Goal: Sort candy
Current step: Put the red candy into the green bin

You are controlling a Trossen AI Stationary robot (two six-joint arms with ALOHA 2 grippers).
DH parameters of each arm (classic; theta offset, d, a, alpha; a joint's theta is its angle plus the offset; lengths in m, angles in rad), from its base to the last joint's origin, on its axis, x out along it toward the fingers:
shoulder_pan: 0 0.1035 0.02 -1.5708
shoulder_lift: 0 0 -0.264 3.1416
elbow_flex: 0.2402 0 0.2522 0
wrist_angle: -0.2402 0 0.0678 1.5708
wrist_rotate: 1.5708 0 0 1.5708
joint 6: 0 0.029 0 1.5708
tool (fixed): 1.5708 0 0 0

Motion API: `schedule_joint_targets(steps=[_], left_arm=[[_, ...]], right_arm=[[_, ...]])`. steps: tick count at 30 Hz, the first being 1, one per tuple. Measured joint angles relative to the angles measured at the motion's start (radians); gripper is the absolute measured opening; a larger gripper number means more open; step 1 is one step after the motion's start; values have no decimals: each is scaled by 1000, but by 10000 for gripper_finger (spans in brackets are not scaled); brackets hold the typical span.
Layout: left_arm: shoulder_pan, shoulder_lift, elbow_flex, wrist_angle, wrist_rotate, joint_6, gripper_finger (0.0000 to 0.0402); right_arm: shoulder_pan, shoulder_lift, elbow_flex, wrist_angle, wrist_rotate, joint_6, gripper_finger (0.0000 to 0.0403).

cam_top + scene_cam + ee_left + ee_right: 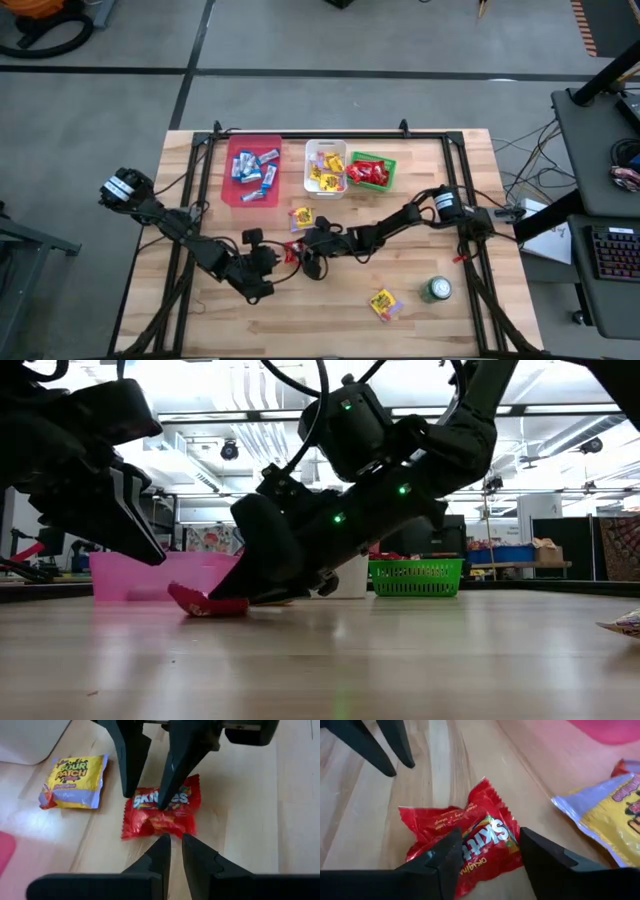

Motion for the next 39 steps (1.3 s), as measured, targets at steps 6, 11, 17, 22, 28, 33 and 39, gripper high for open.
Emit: schedule_joint_targets(steps=[6,11,17,22,28,33,39], left_arm=[[-19,0,-3,-3,1,-15,32],[-28,-27,-3,-24,-5,-24,32],[-32,-98,-3,-84,-16,-33,32],[-32,-173,-3,-181,-53,-62,32],[-32,-250,-3,-256,-101,-105,32],[-32,-268,-2,-257,-130,-101,32],[-31,-262,-2,-252,-140,-83,32]], right_arm=[[0,6,2,-5,0,-1,136],[0,6,2,-6,-3,-1,77],[0,3,1,-2,-27,-15,22],[0,-28,-3,-31,-47,-47,14],[0,-149,-6,-145,-75,-77,13],[-5,-320,-10,-417,-16,-108,13],[-75,-551,-8,-866,250,-70,13]])
